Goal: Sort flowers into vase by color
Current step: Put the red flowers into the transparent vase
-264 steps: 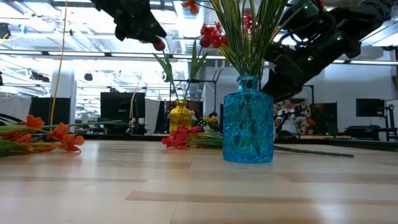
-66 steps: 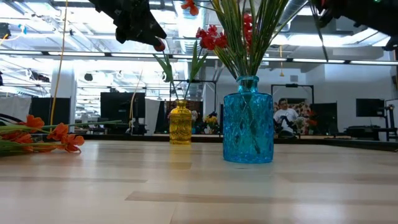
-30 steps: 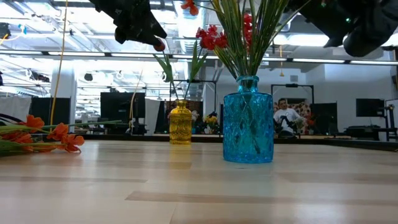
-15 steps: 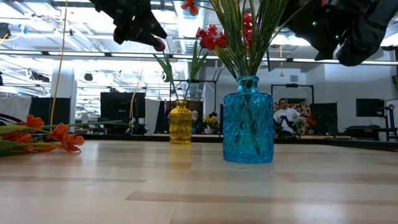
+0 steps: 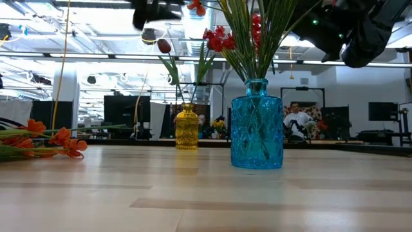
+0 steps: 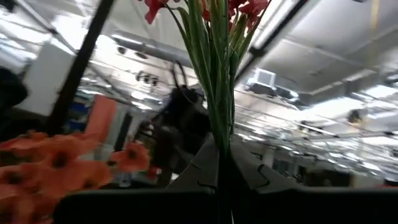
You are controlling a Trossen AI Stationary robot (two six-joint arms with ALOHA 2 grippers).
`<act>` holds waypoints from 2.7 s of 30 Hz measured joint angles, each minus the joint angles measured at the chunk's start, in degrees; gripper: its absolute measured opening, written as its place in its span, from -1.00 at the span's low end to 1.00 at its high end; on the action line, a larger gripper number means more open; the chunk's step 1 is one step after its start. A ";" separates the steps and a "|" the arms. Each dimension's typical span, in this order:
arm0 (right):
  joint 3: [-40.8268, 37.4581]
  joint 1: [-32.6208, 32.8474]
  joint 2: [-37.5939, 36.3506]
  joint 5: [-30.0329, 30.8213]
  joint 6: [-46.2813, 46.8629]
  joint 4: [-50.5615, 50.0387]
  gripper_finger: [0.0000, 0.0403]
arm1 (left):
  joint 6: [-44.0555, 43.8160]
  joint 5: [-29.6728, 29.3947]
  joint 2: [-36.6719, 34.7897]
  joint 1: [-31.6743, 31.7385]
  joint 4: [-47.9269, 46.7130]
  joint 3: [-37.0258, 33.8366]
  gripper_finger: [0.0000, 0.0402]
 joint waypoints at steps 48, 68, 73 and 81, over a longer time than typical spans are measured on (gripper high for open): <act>0.00 1.31 0.00 2.67 2.41 -2.95 -0.80 | 22.70 10.36 30.91 0.50 36.18 19.39 -0.10; 0.00 1.31 -0.04 2.69 4.33 -4.71 -0.64 | 24.04 10.18 30.91 0.48 35.50 19.43 -0.94; 0.00 1.31 -0.04 2.65 4.47 -6.56 -0.33 | 24.06 10.13 30.88 0.50 34.67 19.43 -0.97; 0.00 1.33 -0.04 2.50 6.94 -7.72 0.07 | 23.72 9.75 30.86 0.50 30.40 19.43 -0.98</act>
